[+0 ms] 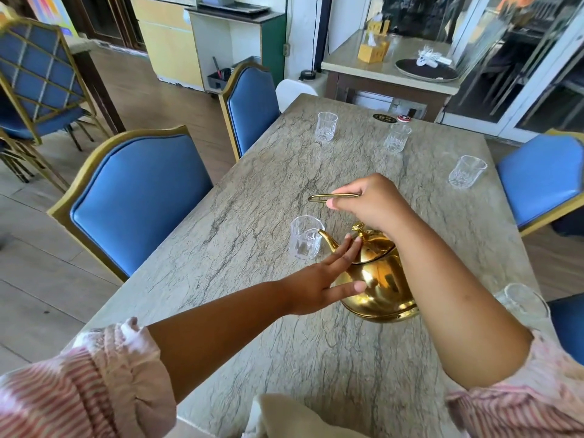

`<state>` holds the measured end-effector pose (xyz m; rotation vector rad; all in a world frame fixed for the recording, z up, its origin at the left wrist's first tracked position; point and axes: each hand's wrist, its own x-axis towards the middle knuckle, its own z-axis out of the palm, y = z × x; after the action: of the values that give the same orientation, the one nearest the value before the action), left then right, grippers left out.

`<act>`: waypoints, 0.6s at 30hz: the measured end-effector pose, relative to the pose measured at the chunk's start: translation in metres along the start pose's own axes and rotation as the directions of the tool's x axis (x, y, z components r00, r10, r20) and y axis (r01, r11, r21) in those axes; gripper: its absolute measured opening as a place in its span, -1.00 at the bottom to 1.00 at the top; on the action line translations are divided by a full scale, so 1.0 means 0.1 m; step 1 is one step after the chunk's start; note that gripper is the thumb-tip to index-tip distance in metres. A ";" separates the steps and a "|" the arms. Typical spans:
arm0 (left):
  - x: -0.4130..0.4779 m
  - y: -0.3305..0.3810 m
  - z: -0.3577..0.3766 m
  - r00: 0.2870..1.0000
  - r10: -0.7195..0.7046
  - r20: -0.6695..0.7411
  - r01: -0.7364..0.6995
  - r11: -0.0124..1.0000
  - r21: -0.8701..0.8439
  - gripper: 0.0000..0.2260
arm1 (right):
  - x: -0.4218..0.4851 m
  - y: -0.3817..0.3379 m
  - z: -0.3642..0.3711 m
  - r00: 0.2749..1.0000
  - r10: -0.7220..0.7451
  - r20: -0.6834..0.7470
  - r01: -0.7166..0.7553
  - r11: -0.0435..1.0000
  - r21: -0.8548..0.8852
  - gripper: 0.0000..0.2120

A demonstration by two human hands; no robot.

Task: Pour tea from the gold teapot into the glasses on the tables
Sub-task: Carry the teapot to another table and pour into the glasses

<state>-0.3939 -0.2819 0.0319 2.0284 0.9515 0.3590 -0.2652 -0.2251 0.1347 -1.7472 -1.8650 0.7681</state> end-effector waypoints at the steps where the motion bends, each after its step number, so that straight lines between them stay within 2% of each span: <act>1: 0.01 0.01 0.00 1.000 0.000 0.000 0.000 1.000 -0.004 -0.30 | 0.00 -0.01 -0.01 1.000 0.000 0.002 0.000 1.000 -0.002 -0.67; 18: 0.07 0.29 -0.02 0.999 0.014 -0.044 -0.019 0.994 -0.109 -0.40 | 0.00 -0.13 -0.28 0.998 -0.058 0.025 0.059 0.997 -0.048 -0.75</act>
<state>-0.3761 -0.2864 0.0557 1.9361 0.9220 0.4562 -0.2554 -0.2235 0.1641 -1.7118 -1.9570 0.7303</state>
